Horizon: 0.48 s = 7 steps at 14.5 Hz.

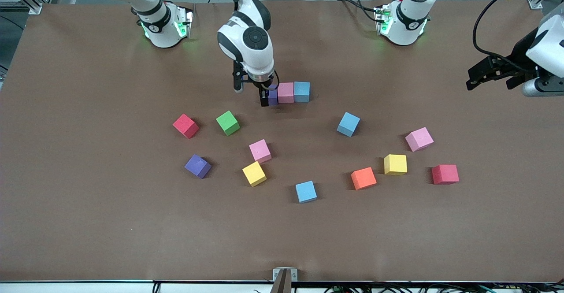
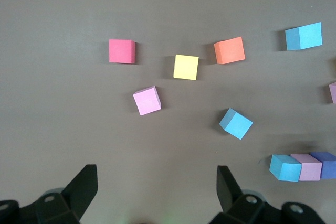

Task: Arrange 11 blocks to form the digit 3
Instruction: 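Move the right gripper to the small pink cube near the yellow cube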

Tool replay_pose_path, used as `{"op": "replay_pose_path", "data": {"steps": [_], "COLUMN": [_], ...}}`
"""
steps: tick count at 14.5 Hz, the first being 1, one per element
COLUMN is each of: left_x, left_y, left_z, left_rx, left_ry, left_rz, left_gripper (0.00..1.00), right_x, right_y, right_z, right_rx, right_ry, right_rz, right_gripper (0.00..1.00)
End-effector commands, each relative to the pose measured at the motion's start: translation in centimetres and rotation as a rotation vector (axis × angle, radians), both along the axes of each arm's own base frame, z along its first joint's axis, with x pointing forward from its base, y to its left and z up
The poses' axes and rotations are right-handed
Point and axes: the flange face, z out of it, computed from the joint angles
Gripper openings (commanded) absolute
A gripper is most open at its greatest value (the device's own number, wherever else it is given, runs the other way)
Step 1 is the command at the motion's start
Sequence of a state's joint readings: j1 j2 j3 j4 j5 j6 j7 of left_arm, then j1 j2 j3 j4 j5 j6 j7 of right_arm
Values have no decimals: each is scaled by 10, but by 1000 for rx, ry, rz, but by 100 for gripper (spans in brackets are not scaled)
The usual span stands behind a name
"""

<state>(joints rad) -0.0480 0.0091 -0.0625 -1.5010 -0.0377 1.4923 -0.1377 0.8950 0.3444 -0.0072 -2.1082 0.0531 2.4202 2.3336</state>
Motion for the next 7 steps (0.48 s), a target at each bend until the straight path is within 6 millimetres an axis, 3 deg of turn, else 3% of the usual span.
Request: {"op": "replay_pose_path", "data": {"steps": [1, 5, 7], "left_x": [0, 2, 2], "left_y": [-2, 4, 4], "left_z": [1, -1, -2], "left_rx": [-12, -28, -33], "left_ry": [-9, -6, -3], "left_rz": [-11, 3, 4], "left_gripper": [100, 100, 100], "right_x": [31, 93, 117], "right_y": [-25, -44, -52], "right_z": [25, 67, 78], "right_rx": [3, 34, 40], "right_ry": [21, 3, 5], "right_rz": [59, 205, 317], "right_gripper": [100, 100, 100]}}
